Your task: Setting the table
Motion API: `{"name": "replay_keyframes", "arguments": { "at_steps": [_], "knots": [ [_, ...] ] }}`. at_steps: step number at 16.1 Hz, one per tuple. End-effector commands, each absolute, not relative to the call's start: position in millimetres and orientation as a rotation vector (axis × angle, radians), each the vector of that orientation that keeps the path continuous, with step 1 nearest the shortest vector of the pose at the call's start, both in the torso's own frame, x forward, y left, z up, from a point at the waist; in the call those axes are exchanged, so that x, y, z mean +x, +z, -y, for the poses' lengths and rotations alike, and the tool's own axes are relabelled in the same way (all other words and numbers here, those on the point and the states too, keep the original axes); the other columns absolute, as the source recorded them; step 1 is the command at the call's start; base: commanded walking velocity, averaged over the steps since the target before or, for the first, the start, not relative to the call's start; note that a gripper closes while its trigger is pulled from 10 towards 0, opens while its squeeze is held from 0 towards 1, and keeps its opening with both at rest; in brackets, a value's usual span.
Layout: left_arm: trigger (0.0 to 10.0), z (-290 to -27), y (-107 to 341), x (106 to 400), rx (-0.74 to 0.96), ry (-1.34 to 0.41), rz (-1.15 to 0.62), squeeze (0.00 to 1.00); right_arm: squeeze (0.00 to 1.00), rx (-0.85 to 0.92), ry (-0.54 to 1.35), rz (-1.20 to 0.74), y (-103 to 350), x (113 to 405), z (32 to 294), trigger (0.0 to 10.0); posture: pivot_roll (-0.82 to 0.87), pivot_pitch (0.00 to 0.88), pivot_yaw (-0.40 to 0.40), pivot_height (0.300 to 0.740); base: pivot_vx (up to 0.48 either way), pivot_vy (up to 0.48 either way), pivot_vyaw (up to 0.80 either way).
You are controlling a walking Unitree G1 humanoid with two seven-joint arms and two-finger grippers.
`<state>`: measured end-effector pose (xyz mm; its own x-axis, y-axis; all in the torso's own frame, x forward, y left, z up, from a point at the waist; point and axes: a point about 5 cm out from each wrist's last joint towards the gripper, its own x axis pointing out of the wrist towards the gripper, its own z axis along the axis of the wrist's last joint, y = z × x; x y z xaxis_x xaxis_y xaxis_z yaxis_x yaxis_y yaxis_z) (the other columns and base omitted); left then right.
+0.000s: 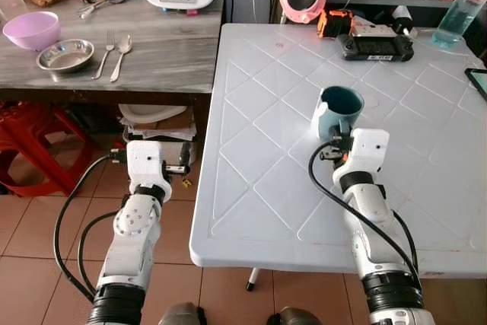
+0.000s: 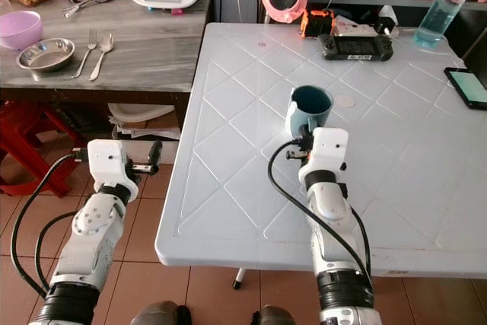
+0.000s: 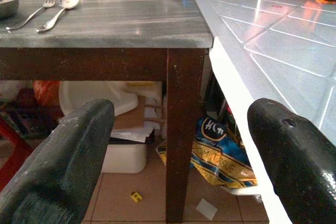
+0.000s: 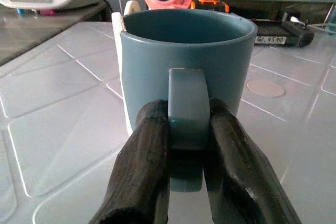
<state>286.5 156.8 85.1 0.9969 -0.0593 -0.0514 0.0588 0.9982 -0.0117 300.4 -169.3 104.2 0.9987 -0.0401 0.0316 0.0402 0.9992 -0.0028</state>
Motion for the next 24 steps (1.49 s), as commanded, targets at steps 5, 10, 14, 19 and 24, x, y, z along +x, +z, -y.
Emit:
{"name": "replay_keyframes", "arguments": {
  "at_steps": [5, 10, 14, 19, 24],
  "knots": [
    [10.0, -158.9, 83.5, 286.2, -0.001, -0.065, -0.050, 0.00, 0.00, -0.013, -0.027, 0.049, 113.1, 304.5, 169.0, 10.0, -0.02, 0.000, 0.006, 0.740, 0.000, 0.000, 0.00],
    [10.0, -158.4, 82.5, 283.5, 0.002, -0.073, -0.053, 0.00, 0.00, -0.012, -0.031, 0.040, 111.6, 301.6, 168.2, 10.0, -0.02, 0.000, 0.010, 0.740, 0.000, 0.000, 0.00],
    [10.0, -157.8, 81.3, 282.9, 0.002, -0.078, -0.059, 0.00, 0.00, -0.014, -0.032, 0.036, 111.1, 300.6, 169.0, 10.0, -0.02, 0.000, 0.010, 0.740, -0.112, 0.000, 0.00],
    [10.0, -157.5, 80.7, 281.7, 0.002, -0.081, -0.060, 0.00, 0.00, -0.017, -0.032, 0.032, 111.0, 301.0, 169.8, 10.0, -0.02, 0.000, 0.009, 0.740, 0.000, 0.000, 0.00],
    [10.0, -157.6, 80.8, 280.9, 0.002, -0.081, -0.061, 0.00, 0.00, -0.018, -0.034, 0.029, 110.9, 300.7, 170.2, 10.0, -0.02, 0.000, 0.008, 0.740, 0.000, 0.000, 0.00]
  ]
}}
